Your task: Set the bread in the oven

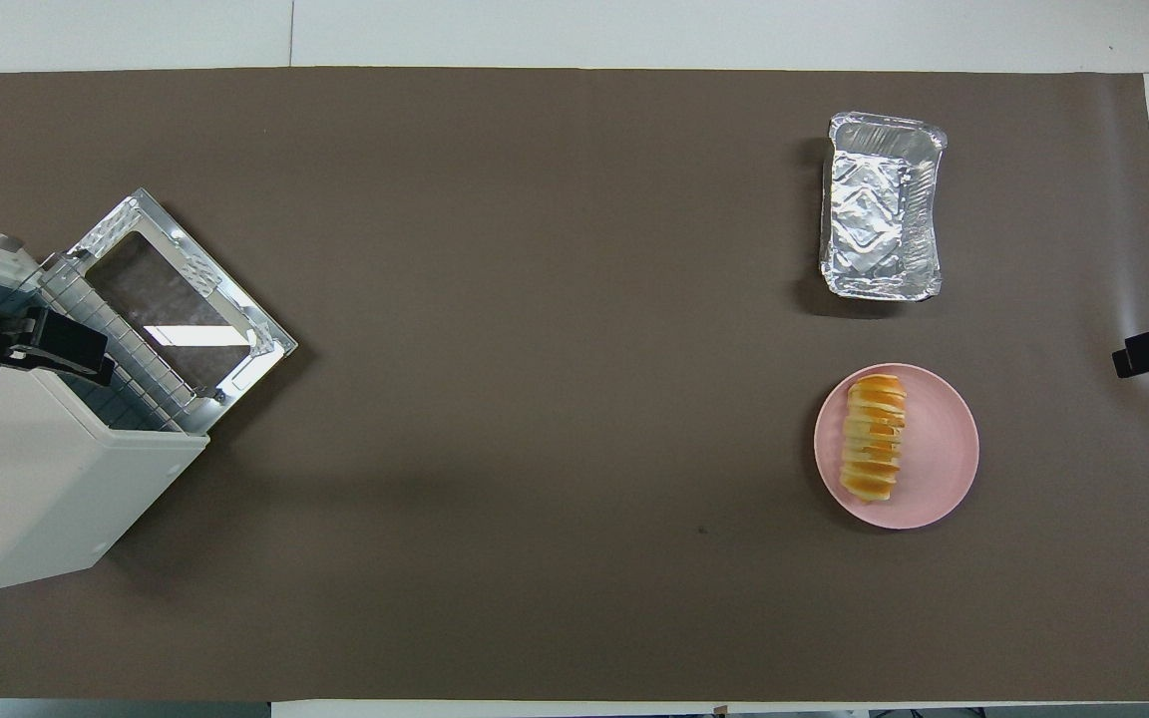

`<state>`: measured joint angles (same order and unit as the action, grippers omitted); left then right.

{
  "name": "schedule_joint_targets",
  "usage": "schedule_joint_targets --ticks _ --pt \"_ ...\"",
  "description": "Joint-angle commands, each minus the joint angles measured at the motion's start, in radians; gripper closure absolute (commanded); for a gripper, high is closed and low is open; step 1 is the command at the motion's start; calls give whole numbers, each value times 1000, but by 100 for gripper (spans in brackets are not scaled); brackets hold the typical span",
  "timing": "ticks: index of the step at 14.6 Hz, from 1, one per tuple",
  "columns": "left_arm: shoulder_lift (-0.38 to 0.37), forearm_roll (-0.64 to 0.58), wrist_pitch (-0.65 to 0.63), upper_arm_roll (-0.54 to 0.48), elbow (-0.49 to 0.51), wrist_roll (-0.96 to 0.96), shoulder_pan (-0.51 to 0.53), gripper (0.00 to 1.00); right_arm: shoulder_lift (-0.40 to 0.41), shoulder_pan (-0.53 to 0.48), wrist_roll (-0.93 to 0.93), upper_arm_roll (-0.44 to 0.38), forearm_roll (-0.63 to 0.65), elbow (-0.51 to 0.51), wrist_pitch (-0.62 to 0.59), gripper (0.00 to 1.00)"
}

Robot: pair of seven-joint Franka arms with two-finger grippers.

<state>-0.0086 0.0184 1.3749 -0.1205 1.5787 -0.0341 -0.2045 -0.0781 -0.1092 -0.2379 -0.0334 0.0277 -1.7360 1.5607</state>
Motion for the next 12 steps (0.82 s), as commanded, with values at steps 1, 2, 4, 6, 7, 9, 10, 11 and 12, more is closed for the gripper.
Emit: schedule_joint_targets --ticks 1,2,4,6,7,9,10,11,12 --pt "-21 -21 15 -1 23 7 -3 0 -72 17 59 18 6 -159 108 0" --pt "-21 -21 15 -1 23 7 -3 0 -103 43 113 18 5 -231 161 0" --pt "-21 -21 15 -1 23 7 -3 0 -134 101 198 18 5 -336 228 0" --pt "-21 -21 15 -1 23 7 -3 0 -127 118 253 21 0 -397 283 0" --pt "-21 -21 15 -1 23 7 -3 0 -124 132 265 23 -15 -436 332 0" --pt "-21 -21 15 -1 23 7 -3 0 -117 148 284 23 -31 -531 462 0" --pt "-21 -21 15 -1 23 7 -3 0 -106 160 299 23 -31 -559 513 0" --pt "-21 -21 15 -1 23 7 -3 0 -88 183 313 21 -32 -569 536 0" --pt "-21 -21 15 -1 23 7 -3 0 -62 200 340 21 -32 -574 565 0"
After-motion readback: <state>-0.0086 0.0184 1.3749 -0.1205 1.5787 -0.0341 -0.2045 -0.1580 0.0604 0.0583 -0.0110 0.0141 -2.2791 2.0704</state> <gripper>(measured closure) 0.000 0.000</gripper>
